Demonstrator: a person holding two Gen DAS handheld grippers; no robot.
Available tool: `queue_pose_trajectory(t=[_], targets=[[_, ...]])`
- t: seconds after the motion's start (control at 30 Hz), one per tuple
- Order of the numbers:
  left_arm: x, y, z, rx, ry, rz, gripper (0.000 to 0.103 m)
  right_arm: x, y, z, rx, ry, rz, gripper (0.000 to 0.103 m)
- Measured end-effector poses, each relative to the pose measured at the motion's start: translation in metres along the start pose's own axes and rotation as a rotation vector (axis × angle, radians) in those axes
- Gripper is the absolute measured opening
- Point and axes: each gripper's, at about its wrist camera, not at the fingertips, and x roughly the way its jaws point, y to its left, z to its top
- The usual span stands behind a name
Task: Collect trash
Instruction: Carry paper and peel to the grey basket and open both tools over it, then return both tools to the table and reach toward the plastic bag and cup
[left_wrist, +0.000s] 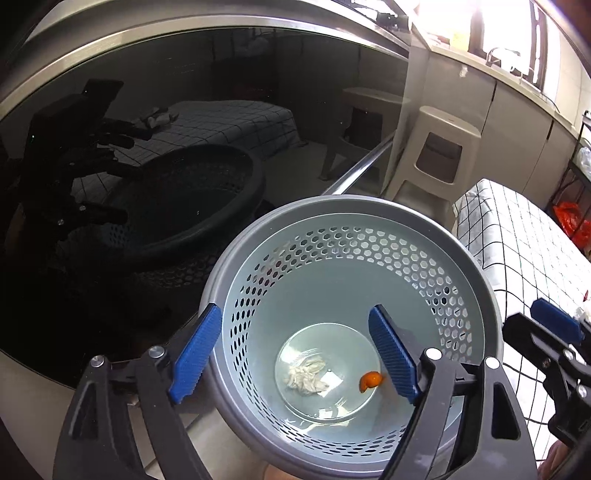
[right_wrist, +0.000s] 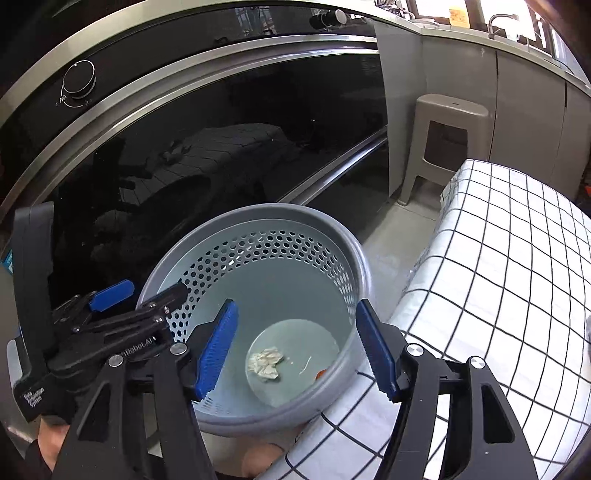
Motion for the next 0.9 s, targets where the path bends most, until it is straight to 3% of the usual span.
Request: queue_pose_trajectory(t=[0.27,0.47,0.7,0.9], targets=[[-0.012,-0.005,-0.005,0.006,-0.026,-0.023,0.084,-0.043,-0.021,-0.039,0.037,-0.019,-0.052,0.063],[-0.034,-0.031,-0.011,0.054,-0.039,-0.109,0.084,-0.099,-0.063,-0.076,0.124,-0.077,-0.116,0.063],[-0.077,-0.103,-0.028,0.154,-0.082,-0.229,0.084,-0.188,-0.132,-0.125,0.230,-0.169,-0.268,0.063],[-0.111,-0.180,-0.055,0.192,-0.068,-0.366,0.084,-0.265,-0.208,-0.165,0.339,-0.236,-0.460,0.063]])
